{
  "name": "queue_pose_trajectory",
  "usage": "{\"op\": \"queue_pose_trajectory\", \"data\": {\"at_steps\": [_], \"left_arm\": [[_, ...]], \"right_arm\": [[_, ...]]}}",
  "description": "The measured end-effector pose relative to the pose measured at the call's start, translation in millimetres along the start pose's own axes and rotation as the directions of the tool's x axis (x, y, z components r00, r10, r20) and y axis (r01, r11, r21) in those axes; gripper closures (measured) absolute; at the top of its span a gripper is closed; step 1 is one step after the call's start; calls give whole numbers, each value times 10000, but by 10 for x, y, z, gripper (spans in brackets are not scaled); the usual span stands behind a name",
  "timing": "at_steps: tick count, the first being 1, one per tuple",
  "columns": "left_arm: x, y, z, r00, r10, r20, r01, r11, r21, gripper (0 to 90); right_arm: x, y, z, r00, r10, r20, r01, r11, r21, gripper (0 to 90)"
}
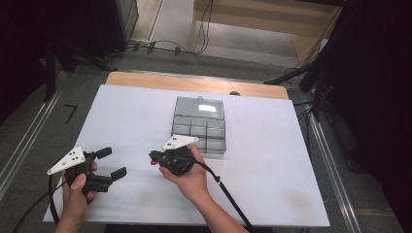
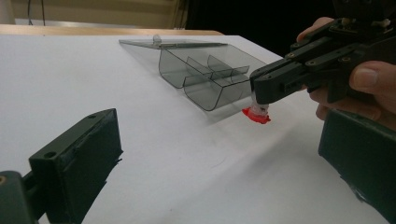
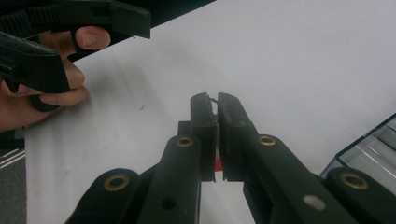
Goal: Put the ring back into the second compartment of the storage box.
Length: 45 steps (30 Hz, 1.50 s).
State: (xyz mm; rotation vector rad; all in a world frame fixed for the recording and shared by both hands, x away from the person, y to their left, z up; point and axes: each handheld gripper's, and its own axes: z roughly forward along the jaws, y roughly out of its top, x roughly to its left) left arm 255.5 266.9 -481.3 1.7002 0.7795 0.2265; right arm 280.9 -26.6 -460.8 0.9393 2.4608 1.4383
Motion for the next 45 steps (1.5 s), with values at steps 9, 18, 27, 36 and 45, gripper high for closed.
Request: {"op": "queue_pose_trajectory", "data": {"at_steps": [9,18,27,36,45], "left_arm": [[-2,-1,3,10000,-4,10,4,10000,-5,0],[0,0,1,10000,5,18,-5,10000,-3,0],[-4,-1,8,10000,20,47,-20,10000,14,0],[2,-3,14,10000,41,64,-41,10000,69,0],[-1,-9,27,9999,84,65,-85,9998,157,0]], "right_arm": [[-70,23,-73,9999,98,65,-97,9999,-93,842],[-151,51,-162,9995,206,237,-201,9996,-183,842],[-248,76,-264,9988,305,395,-294,9991,-293,842],[-378,104,-405,9967,464,666,-436,9981,-424,842],[-498,115,-506,9939,600,930,-556,9972,-493,842]]}}
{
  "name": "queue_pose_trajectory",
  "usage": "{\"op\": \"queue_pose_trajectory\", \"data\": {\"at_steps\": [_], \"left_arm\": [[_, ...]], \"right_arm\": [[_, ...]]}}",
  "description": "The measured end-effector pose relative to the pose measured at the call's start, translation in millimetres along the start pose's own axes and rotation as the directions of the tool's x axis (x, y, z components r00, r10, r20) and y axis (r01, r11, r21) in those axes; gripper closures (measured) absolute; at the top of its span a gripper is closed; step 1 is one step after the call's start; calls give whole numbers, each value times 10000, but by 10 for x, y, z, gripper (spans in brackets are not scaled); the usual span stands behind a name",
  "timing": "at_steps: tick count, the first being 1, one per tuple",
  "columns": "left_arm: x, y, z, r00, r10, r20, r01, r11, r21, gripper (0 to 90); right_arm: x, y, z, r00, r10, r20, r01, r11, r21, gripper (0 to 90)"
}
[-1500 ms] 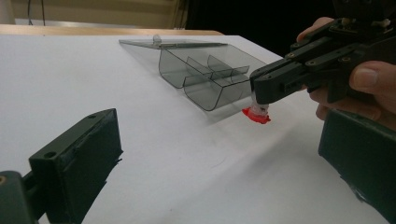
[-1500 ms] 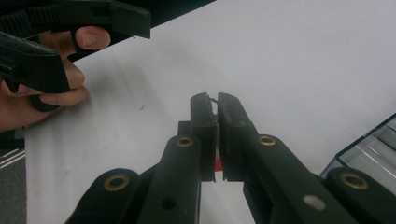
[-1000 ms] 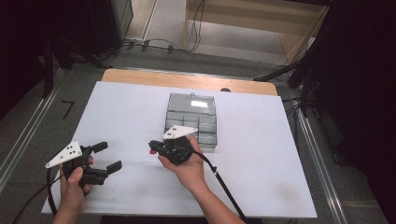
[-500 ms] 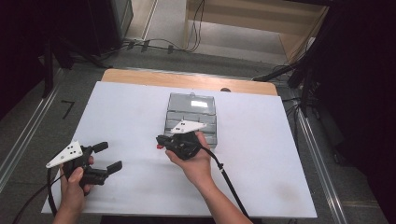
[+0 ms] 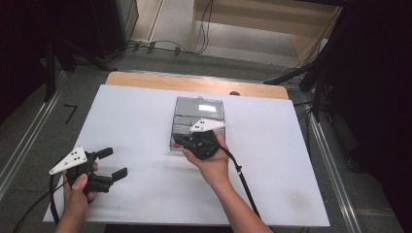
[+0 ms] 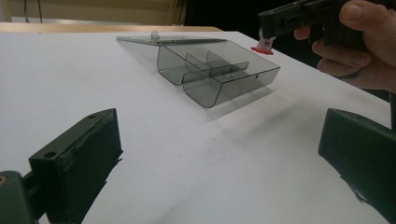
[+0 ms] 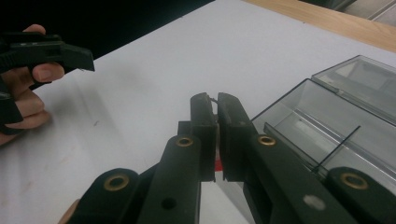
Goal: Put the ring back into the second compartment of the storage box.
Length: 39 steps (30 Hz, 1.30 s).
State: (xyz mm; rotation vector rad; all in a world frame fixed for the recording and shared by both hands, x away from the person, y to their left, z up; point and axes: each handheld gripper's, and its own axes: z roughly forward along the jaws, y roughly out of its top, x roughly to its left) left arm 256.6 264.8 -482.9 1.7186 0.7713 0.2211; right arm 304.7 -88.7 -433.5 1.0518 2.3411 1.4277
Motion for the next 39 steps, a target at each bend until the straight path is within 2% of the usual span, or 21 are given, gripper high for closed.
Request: {"op": "queue_pose_trajectory", "data": {"at_steps": [13,25,39], "left_arm": [[0,-2,3,10000,54,6,-54,10000,23,0],[-5,-4,7,10000,32,20,-32,10000,7,0],[-6,-5,9,10000,20,25,-20,10000,39,0]], "right_arm": [[-162,18,-90,9992,182,367,-181,9998,-34,842],[-323,17,-95,9968,268,747,-268,9996,-10,842],[-540,0,-108,9925,613,1062,-618,9981,9,842]]}}
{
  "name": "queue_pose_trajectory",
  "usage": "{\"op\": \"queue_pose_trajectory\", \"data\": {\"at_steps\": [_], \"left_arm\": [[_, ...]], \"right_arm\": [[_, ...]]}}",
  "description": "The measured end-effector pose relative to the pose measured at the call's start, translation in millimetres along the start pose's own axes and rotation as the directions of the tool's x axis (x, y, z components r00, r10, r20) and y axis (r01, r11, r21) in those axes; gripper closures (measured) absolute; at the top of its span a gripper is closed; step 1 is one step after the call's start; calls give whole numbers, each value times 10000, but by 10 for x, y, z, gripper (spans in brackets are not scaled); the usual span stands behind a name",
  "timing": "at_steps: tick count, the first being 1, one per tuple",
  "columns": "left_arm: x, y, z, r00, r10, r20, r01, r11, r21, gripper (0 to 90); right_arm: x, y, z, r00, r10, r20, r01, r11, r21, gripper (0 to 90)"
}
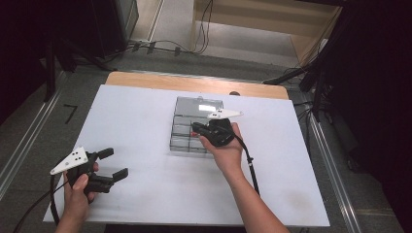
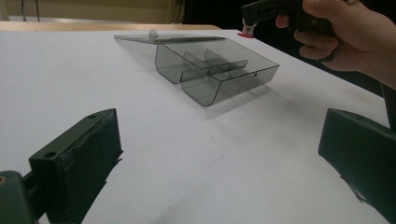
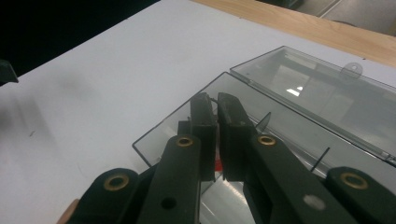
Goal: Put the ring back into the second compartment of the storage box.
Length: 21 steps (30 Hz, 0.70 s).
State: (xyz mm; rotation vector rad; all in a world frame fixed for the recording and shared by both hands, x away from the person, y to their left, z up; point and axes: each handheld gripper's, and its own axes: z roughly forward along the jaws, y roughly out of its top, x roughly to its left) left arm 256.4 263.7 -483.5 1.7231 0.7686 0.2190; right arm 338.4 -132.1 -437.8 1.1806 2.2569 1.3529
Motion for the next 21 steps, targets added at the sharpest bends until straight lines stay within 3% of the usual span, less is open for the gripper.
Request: {"op": "queue_pose_trajectory", "data": {"at_steps": [21], "left_arm": [[-7,1,-1,10000,-5,-6,5,10000,-6,0]], "right_arm": [[-266,-57,169,9977,561,376,-567,9983,155,841]]}}
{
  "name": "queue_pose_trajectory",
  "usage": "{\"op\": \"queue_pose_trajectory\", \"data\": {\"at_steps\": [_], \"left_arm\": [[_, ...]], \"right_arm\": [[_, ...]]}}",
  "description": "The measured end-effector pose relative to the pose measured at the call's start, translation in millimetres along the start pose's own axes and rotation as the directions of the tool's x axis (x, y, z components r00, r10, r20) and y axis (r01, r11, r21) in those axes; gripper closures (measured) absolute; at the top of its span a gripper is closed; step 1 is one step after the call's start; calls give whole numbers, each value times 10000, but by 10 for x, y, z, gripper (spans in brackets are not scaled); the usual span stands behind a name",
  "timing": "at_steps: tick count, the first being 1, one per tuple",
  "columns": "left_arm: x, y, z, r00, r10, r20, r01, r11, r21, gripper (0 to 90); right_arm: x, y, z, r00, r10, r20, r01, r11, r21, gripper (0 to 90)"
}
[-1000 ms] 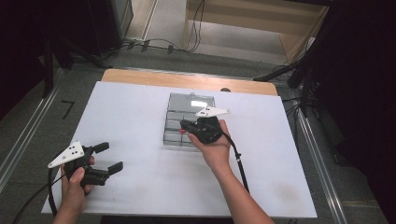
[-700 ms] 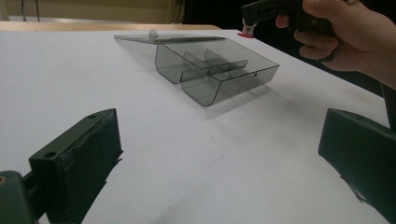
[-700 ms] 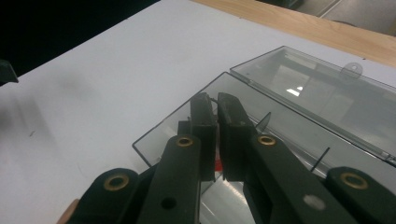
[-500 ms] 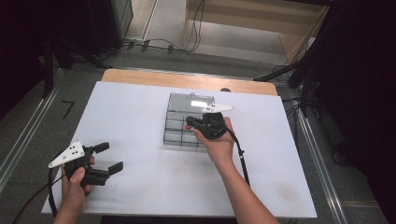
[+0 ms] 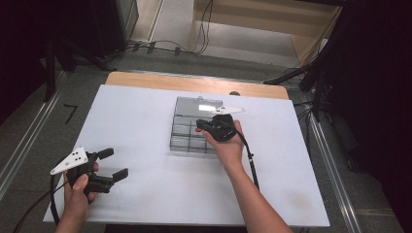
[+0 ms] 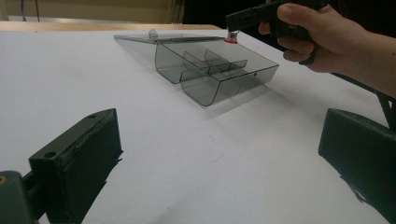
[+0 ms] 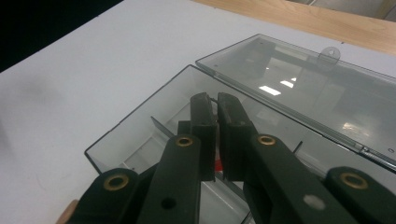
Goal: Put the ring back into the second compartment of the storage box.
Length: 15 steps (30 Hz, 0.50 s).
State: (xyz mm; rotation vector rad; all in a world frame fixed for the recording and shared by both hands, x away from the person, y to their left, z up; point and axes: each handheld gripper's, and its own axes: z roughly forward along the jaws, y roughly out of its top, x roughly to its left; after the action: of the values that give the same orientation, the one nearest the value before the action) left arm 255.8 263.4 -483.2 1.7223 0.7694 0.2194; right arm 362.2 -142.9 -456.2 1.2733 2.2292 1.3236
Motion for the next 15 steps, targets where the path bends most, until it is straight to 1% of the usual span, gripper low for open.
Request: {"op": "queue_pose_trajectory", "data": {"at_steps": [11,15], "left_arm": [[4,1,-1,10000,15,3,-15,10000,0,0],[4,1,-2,10000,19,12,-19,10000,11,0]], "right_arm": [[-85,-39,137,9997,115,199,-119,9997,212,841],[-107,-51,189,9993,231,278,-240,9993,303,841]]}}
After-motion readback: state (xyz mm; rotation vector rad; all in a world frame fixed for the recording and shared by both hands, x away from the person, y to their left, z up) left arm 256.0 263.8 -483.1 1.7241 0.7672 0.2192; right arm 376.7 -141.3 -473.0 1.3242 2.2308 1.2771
